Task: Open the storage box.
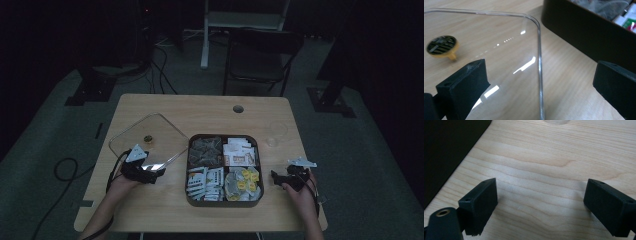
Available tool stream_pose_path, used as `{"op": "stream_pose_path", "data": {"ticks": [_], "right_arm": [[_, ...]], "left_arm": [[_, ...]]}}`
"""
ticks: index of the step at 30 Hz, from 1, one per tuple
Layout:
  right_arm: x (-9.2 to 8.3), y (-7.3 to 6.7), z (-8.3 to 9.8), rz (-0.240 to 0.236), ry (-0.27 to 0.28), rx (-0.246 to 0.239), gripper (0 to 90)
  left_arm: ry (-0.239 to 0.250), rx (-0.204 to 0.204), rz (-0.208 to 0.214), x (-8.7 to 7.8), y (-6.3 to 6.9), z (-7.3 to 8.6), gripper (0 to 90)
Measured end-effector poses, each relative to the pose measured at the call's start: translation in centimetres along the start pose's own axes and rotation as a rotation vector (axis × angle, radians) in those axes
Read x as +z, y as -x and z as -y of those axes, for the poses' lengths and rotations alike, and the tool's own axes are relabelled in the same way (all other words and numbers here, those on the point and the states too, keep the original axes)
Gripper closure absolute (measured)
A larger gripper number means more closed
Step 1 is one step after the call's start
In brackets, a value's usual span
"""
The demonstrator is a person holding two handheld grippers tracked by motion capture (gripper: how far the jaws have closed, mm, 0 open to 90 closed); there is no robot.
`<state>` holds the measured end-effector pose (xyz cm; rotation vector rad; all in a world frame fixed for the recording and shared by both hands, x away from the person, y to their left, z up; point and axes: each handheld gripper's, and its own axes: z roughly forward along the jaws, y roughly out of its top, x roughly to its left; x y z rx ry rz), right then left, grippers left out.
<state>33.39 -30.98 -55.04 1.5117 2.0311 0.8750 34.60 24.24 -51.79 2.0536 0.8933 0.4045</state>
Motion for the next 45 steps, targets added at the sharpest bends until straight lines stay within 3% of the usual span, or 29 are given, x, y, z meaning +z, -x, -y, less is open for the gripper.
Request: {"op": "stream_pose_path", "data": {"ticks": [5,11,23,32,40,45], "right_arm": [[0.0,0.0,0.0,0.000,0.000,0.000,11.4],[0.0,0.0,0.0,0.000,0.000,0.000,11.4],[0.0,0.0,0.0,0.000,0.000,0.000,11.4],[0.0,0.0,0.0,-0.004,0.001,-0.004,11.5],[0.0,0.0,0.0,-0.006,0.001,-0.007,11.4],[0.0,0.0,0.0,-0.006,0.001,-0.007,11.4]], "left_arm": [[-0.002,-0.004,0.020,-0.1,0.6,0.5,0.3],[-0.016,0.026,0.046,-0.2,1.6,1.1,0.3],[-0.043,0.083,0.175,-0.6,3.9,2.2,0.3],[-0.077,0.120,0.186,-0.4,4.9,2.8,0.3],[-0.163,0.175,0.204,0.5,5.9,3.2,0.3],[-0.180,0.197,0.207,0.7,6.2,3.3,0.3]]}}
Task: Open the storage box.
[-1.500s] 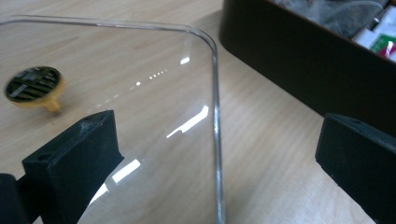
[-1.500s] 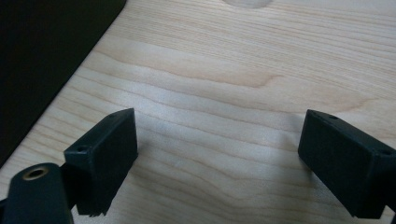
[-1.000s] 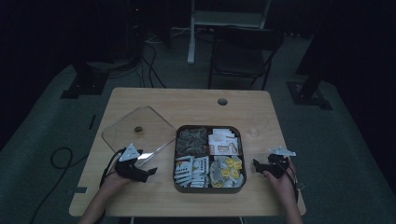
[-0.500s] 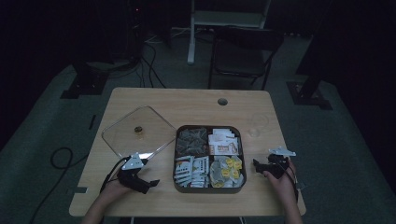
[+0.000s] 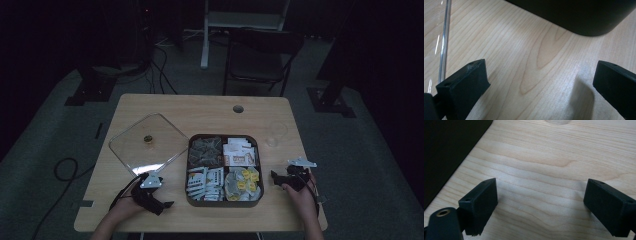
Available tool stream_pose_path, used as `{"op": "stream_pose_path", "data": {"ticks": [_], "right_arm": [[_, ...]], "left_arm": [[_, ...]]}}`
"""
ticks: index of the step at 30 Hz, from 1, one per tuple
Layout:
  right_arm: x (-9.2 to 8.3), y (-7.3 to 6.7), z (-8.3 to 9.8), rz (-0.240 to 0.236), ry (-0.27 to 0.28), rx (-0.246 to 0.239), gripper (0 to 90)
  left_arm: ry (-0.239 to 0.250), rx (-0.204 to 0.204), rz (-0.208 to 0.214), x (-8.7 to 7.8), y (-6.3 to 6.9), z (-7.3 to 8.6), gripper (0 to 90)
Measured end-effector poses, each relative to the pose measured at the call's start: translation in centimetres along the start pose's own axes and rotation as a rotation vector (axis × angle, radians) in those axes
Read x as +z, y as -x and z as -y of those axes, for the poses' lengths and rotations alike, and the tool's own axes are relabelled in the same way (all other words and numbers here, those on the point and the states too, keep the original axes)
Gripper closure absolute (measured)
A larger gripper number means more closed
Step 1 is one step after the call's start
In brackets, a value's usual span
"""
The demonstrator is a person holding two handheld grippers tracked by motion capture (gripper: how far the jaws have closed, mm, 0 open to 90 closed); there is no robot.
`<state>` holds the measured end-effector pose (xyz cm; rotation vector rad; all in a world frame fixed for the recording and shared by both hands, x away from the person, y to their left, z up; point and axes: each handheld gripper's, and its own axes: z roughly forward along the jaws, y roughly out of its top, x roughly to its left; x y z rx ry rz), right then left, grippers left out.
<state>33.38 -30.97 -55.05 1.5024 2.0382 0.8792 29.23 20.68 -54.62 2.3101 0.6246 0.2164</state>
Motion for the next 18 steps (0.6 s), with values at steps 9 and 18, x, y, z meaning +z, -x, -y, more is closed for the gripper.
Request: {"op": "stream_pose_path", "data": {"ticks": [9,18], "right_arm": [[0.0,0.0,0.0,0.000,0.000,0.000,11.4],[0.0,0.0,0.0,0.000,0.000,0.000,11.5]], "left_arm": [[-0.018,0.029,-0.030,0.3,0.7,-0.2,0.3],[-0.015,-0.013,-0.071,0.3,1.4,-0.2,0.3]]}}
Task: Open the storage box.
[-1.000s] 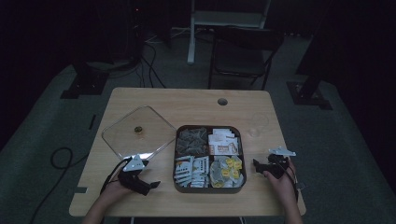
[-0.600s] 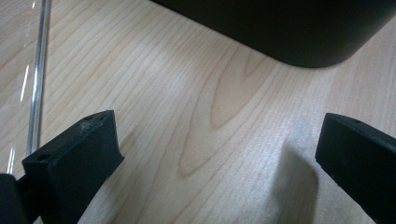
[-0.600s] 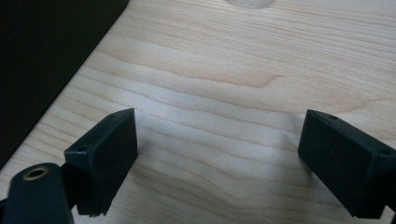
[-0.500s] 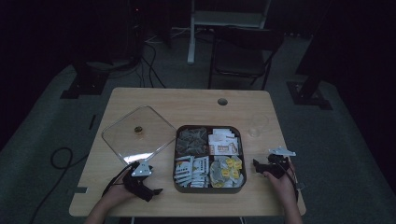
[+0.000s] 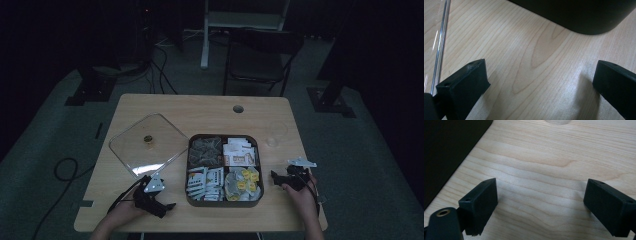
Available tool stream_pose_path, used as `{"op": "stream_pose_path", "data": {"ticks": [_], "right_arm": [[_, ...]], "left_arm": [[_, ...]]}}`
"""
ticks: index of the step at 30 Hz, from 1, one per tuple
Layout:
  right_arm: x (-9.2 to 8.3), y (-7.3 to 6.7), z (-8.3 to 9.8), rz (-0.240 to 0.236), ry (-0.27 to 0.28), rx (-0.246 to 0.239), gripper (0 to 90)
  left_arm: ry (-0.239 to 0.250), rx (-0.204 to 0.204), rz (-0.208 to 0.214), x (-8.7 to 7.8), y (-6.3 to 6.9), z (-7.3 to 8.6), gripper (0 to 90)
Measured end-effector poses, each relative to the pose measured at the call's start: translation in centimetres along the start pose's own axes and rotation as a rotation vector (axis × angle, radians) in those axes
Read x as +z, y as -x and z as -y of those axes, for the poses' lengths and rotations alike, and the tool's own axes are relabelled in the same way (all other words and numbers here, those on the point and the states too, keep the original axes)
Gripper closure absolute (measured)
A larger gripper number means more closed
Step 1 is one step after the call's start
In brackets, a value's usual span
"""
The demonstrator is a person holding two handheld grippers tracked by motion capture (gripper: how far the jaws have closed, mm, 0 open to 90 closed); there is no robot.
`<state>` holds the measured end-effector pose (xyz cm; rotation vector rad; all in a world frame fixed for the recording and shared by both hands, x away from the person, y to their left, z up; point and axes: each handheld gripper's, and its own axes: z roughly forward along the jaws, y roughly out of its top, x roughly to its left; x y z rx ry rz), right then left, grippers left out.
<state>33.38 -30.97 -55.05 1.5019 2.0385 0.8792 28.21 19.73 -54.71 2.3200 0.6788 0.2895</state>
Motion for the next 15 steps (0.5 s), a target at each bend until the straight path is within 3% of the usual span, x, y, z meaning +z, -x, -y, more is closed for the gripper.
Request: {"op": "stream_pose_path", "data": {"ticks": [15], "right_arm": [[-0.06,-0.14,0.03,0.002,0.005,0.003,13.4]], "left_arm": [[0.000,-0.012,-0.008,0.07,0.11,-0.07,0.3]]}}
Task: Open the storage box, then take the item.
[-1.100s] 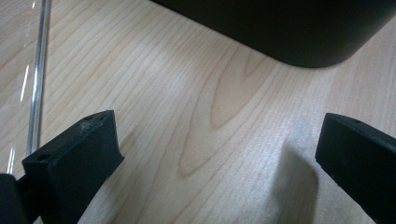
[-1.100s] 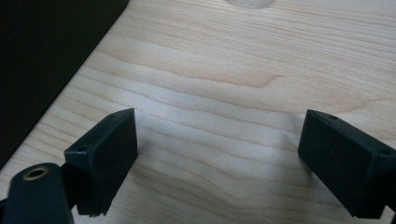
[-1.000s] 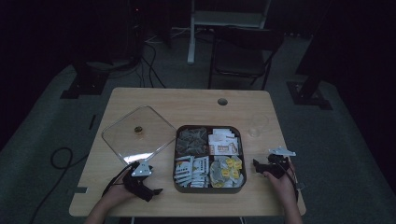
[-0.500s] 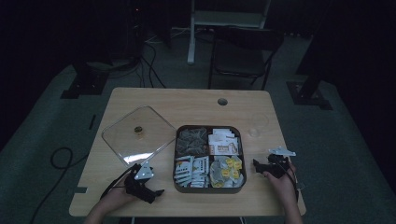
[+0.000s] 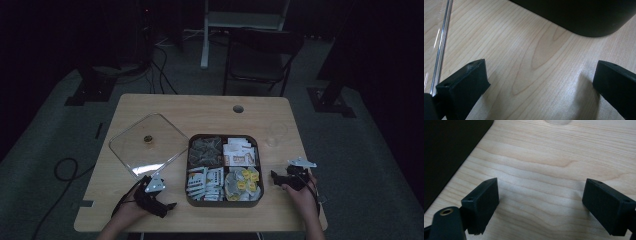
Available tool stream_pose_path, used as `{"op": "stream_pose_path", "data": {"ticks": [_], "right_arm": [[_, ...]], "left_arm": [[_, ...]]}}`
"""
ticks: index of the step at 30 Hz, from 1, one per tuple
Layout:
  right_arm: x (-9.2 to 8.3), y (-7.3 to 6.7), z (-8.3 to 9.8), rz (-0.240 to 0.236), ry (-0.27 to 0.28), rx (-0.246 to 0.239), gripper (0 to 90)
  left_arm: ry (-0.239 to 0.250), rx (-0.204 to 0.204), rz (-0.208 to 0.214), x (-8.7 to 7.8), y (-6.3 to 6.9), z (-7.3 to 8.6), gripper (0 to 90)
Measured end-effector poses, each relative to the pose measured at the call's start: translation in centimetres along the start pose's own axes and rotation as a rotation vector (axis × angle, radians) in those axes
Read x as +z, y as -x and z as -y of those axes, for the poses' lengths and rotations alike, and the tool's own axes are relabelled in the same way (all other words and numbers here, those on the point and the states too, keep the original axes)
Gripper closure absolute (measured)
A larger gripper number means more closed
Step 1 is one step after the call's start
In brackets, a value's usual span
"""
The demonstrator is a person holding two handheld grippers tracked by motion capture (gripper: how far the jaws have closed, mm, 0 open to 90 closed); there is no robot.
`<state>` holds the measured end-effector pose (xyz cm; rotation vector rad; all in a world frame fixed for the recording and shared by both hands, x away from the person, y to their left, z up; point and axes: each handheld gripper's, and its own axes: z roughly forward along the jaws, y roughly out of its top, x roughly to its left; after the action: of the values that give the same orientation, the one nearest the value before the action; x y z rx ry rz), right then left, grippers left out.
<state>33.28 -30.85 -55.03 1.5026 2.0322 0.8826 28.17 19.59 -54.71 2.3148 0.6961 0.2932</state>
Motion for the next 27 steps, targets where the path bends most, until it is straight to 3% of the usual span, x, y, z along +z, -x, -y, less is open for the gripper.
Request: {"op": "stream_pose_path", "data": {"ticks": [10,16,21,27], "right_arm": [[-0.7,-0.4,0.3,-0.040,-0.009,-0.016,13.5],[-2.3,-0.4,-0.4,-0.068,0.043,-0.005,13.5],[-4.4,-0.8,-1.7,-0.127,0.102,-0.009,13.5],[-5.9,-2.4,-3.1,-0.223,0.154,-0.032,13.9]], "left_arm": [[0.000,-0.001,-0.001,0.0,0.0,0.0,0.3],[0.000,-0.001,-0.001,0.0,0.0,0.0,0.3],[0.000,-0.001,-0.001,0.0,0.0,0.0,0.3],[0.000,-0.001,-0.001,0.0,0.0,0.0,0.3]]}}
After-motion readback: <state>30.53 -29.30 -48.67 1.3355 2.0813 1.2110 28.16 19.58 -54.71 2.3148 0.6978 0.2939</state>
